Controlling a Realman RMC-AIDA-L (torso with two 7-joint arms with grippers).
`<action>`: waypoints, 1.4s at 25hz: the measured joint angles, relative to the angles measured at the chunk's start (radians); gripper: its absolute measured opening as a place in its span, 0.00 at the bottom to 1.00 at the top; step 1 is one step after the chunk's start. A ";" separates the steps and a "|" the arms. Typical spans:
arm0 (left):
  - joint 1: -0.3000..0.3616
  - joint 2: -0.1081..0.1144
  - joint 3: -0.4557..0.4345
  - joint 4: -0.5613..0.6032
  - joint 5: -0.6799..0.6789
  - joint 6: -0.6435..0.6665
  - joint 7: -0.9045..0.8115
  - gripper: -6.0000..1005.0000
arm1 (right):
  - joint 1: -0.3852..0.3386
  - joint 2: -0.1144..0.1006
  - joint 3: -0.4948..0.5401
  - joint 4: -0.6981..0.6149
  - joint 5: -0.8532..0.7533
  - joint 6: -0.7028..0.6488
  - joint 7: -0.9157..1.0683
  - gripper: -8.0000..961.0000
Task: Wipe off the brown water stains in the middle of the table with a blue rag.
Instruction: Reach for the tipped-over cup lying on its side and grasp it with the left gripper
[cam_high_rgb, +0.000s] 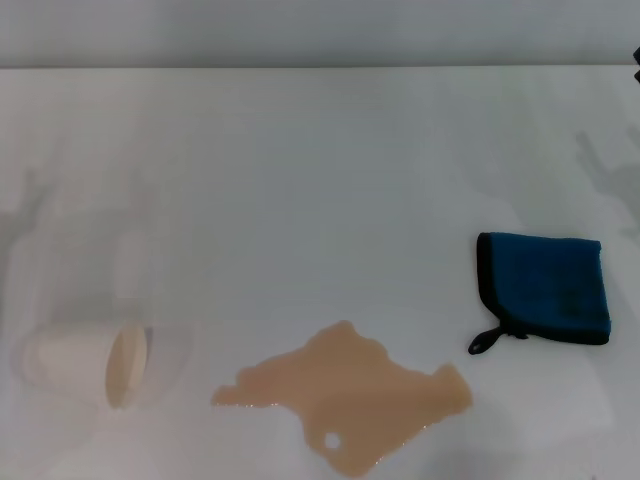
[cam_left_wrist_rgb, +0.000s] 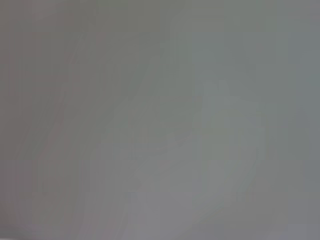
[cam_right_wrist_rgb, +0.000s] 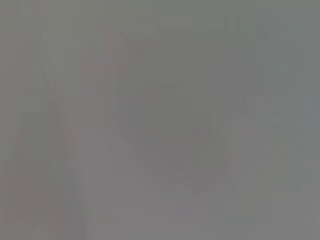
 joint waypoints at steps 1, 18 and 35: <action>-0.001 0.001 0.004 0.003 0.031 0.000 0.022 0.88 | 0.000 0.001 -0.001 0.000 0.000 0.005 0.001 0.88; 0.006 -0.001 0.006 -0.004 0.105 -0.029 0.187 0.87 | 0.004 0.003 -0.015 0.025 -0.004 0.022 -0.001 0.88; 0.002 0.016 0.085 0.217 0.223 0.027 -0.398 0.87 | 0.004 -0.006 -0.014 0.010 -0.005 0.022 0.002 0.88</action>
